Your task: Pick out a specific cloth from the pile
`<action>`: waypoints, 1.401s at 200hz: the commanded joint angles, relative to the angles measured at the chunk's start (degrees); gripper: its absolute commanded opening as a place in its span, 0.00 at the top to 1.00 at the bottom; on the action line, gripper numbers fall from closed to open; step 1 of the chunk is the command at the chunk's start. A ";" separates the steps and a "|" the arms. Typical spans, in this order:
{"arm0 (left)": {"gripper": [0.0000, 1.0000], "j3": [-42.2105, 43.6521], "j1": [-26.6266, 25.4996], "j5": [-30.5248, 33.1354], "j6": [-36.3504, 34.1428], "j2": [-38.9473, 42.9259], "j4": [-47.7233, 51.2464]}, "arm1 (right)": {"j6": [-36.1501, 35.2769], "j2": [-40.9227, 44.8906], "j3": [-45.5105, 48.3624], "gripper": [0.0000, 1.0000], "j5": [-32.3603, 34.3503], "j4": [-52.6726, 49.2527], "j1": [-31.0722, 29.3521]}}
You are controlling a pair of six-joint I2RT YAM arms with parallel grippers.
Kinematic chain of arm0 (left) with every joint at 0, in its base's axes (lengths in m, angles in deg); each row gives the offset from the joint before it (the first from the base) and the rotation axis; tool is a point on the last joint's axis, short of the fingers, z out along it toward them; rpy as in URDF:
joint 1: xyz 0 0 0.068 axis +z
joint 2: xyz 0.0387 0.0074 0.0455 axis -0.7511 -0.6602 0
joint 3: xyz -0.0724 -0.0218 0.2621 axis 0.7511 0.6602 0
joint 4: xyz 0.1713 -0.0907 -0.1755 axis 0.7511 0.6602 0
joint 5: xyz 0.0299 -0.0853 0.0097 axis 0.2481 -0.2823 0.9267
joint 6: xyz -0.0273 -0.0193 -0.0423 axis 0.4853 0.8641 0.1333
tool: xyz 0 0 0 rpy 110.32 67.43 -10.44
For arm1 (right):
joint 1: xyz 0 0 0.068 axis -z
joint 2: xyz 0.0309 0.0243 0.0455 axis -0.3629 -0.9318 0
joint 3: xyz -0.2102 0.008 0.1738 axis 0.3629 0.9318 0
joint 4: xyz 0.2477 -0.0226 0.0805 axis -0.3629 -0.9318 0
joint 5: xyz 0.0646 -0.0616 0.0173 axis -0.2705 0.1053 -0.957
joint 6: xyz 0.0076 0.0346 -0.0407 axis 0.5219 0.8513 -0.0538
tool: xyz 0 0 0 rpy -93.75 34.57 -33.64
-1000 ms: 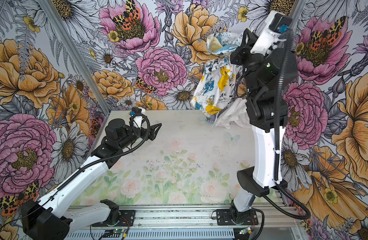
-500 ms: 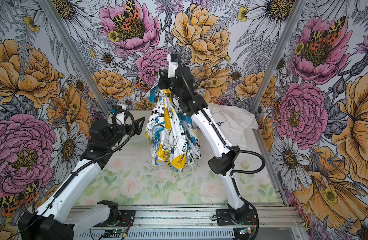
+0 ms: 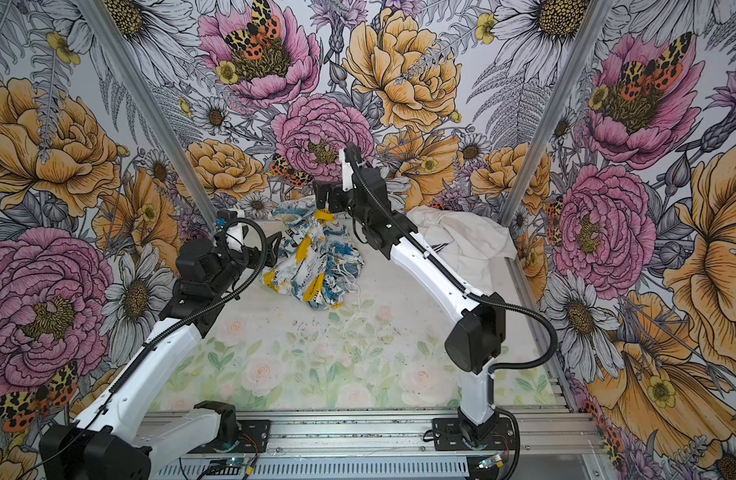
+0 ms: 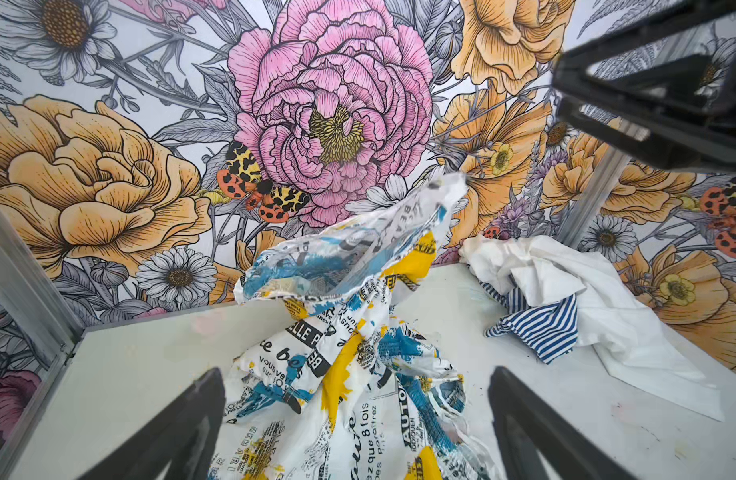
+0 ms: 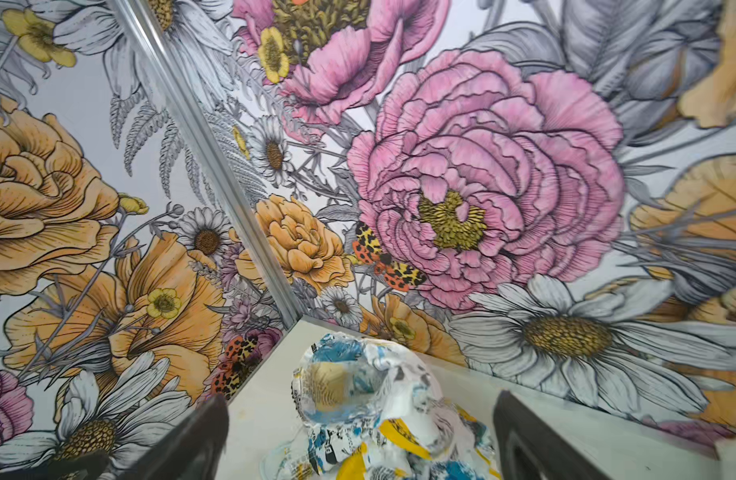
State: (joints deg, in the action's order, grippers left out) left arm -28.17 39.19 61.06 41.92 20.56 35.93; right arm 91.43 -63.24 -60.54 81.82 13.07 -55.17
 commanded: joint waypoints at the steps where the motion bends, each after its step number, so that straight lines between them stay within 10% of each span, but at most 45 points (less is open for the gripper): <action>1: 0.01 -1.19 0.54 1.68 -0.89 -3.11 2.51 | -0.28 10.37 18.46 0.00 4.92 15.10 5.49; 53: 0.05 -9.90 -5.10 -6.61 -4.16 -15.10 15.13 | -8.39 27.89 49.46 0.00 8.40 13.77 13.29; 99: 0.28 -14.98 -17.18 16.27 -9.87 -24.02 21.69 | -3.85 28.78 68.63 0.00 -2.51 29.32 13.02; 153: 0.51 -34.81 -19.47 24.23 -16.32 -45.22 32.85 | -3.91 22.79 68.98 0.01 -8.21 35.62 6.73; 181: 0.61 -39.33 -16.55 18.48 -14.29 -51.50 32.99 | 0.53 22.89 73.49 0.00 -8.88 44.64 6.23; 280: 0.65 -42.33 -15.76 18.88 -13.94 -56.26 31.83 | -0.12 19.50 72.51 0.00 -11.88 44.66 6.32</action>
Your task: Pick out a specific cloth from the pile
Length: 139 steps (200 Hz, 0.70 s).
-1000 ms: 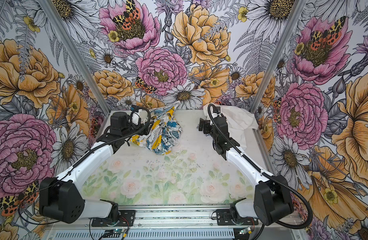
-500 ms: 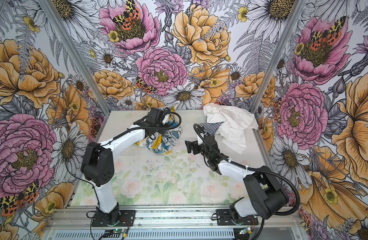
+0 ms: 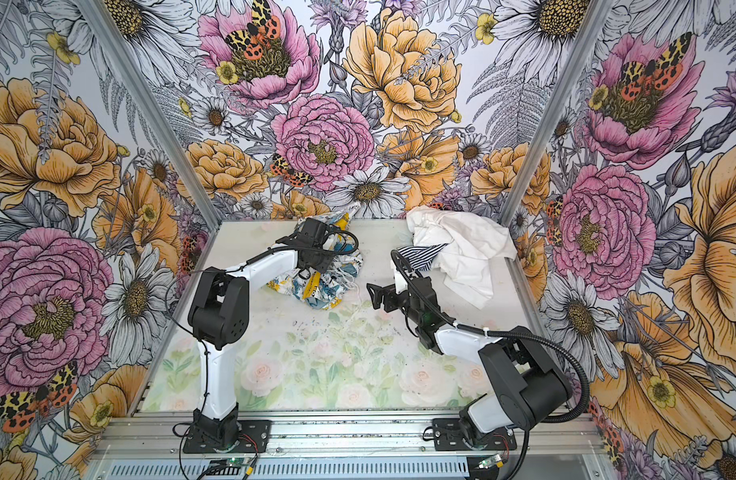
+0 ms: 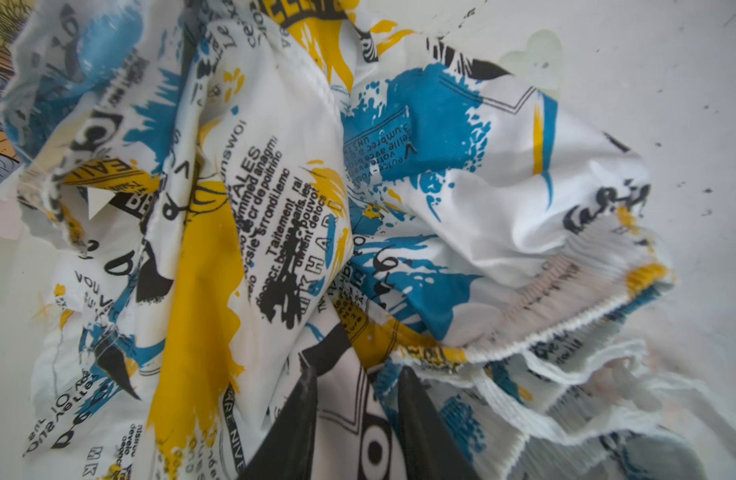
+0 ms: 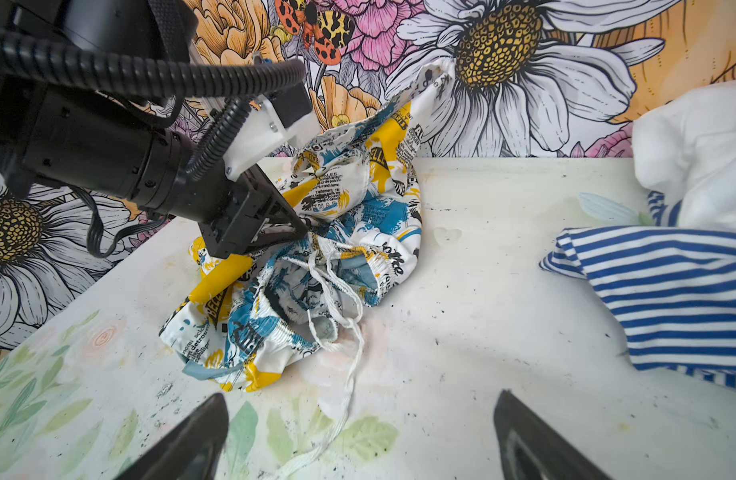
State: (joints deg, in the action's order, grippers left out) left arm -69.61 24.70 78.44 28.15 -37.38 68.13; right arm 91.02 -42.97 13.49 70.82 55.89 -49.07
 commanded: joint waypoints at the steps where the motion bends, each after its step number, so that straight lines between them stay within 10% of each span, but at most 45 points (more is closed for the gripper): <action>1: 0.65 -0.79 -1.43 1.77 -0.21 1.74 -0.46 | 0.29 -0.76 -1.56 0.00 -0.86 1.85 0.21; 71: 0.61 2.29 -7.95 12.62 -3.65 4.19 -3.36 | 0.29 0.62 -1.44 0.01 -0.91 0.99 0.32; 139: 0.61 1.91 -6.04 6.11 -1.75 2.45 -3.28 | 0.11 0.28 -1.59 0.00 -1.24 0.98 0.35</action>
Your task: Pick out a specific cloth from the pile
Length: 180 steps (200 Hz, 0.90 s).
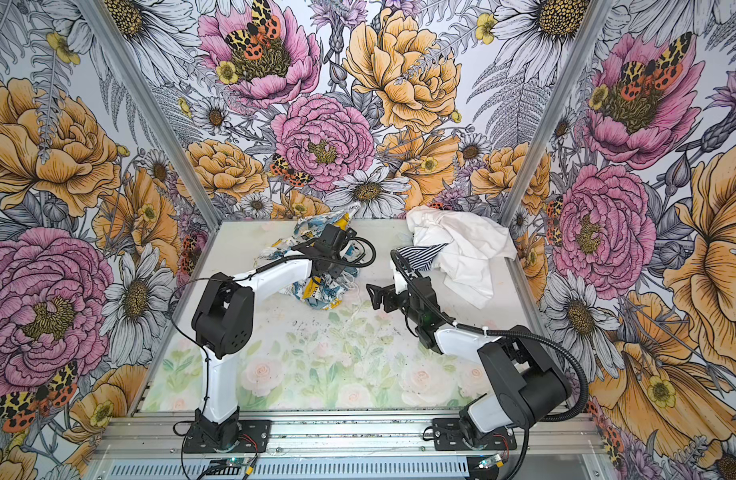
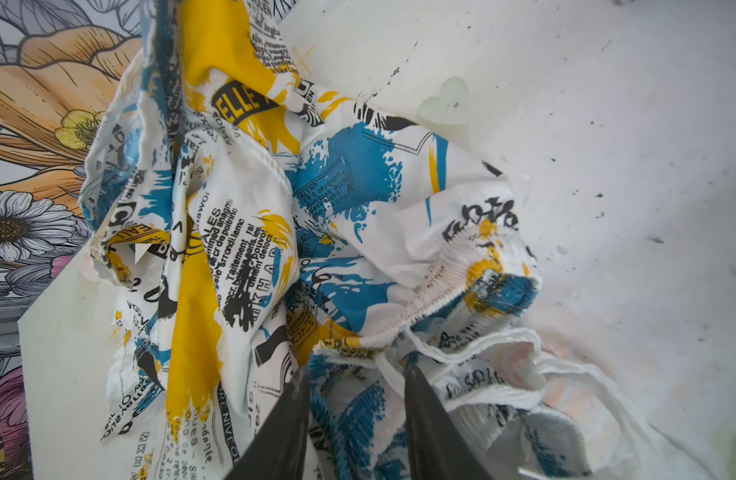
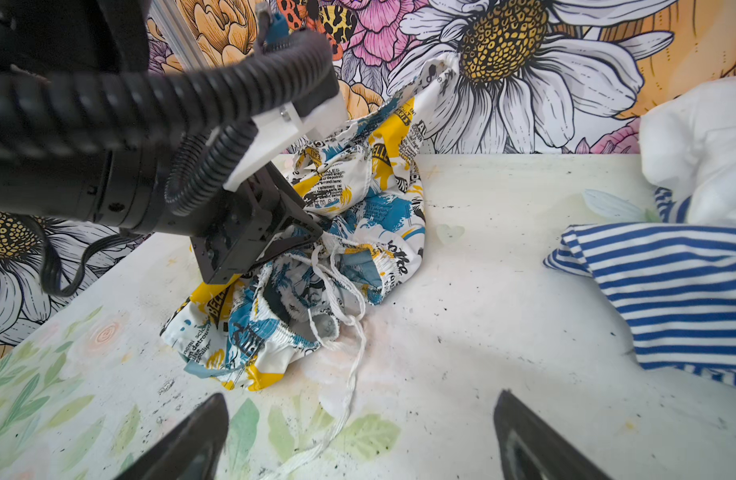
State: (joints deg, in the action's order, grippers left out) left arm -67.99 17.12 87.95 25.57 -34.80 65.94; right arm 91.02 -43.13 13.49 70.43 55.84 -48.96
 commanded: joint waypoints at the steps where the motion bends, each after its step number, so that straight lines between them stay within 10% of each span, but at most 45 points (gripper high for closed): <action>1: 0.61 0.27 1.61 -3.67 0.84 -0.14 -1.13 | 0.15 0.44 -1.59 0.00 -0.86 1.02 0.25; 83: 0.56 0.47 5.04 -15.91 2.09 -1.47 -2.25 | 0.05 -0.34 -1.81 0.00 -1.23 1.20 0.25; 180: 0.45 -1.63 6.71 -19.08 -23.20 -2.15 0.61 | -0.06 -0.61 -2.39 0.01 -1.88 0.72 0.30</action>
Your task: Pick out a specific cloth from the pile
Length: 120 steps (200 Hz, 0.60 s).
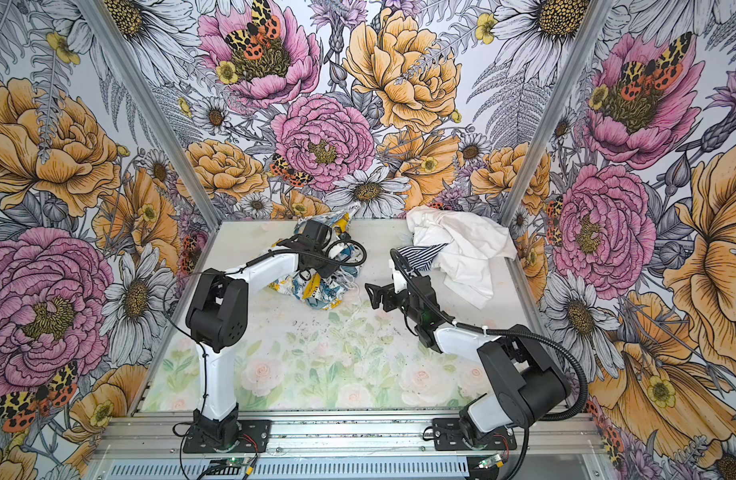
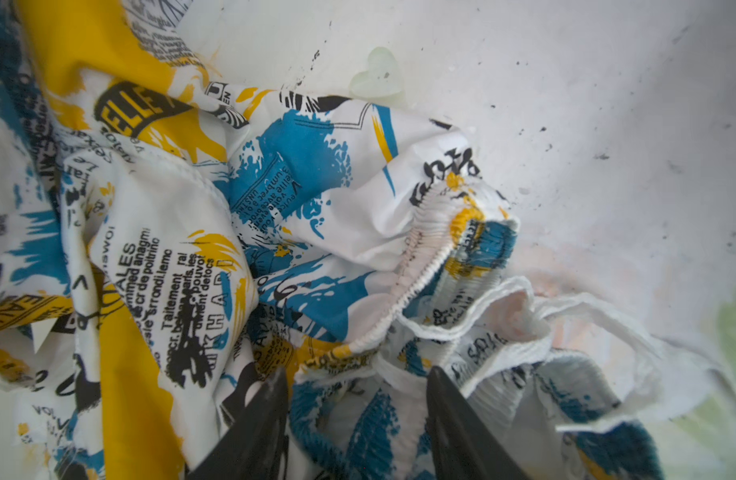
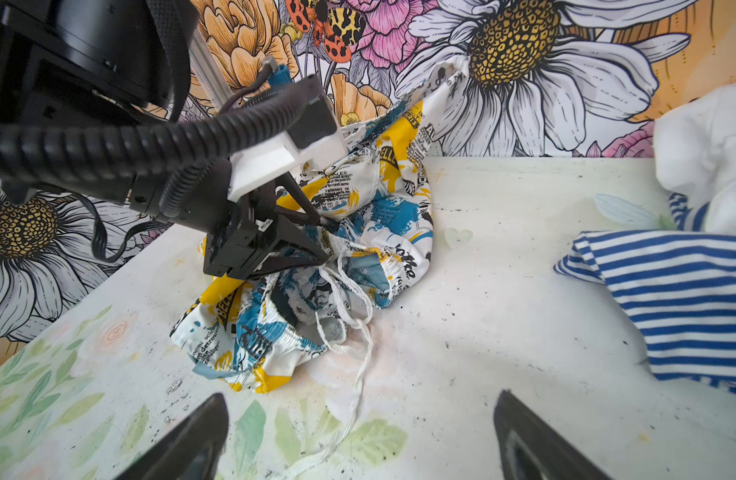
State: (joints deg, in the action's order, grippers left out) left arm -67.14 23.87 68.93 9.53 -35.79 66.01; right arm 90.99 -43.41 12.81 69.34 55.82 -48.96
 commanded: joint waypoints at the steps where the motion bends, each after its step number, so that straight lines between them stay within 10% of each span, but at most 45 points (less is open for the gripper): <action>1: 0.45 -2.64 -0.05 -0.01 -7.13 -1.27 0.58 | 0.00 -0.28 -1.75 0.01 -0.81 0.76 0.33; 95: 0.47 -11.81 -2.51 -1.90 -11.96 -9.48 8.52 | -0.81 2.50 -1.05 0.01 0.13 0.17 0.60; 120: 0.66 -13.62 -2.00 -2.35 -8.56 -9.81 8.64 | -1.13 3.51 -0.35 0.00 1.42 0.33 0.68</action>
State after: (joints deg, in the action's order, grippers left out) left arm -77.96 21.27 68.25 -1.24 -45.62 73.37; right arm 90.75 -42.14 12.79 69.51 55.36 -48.68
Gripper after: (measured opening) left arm 0.425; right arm 0.995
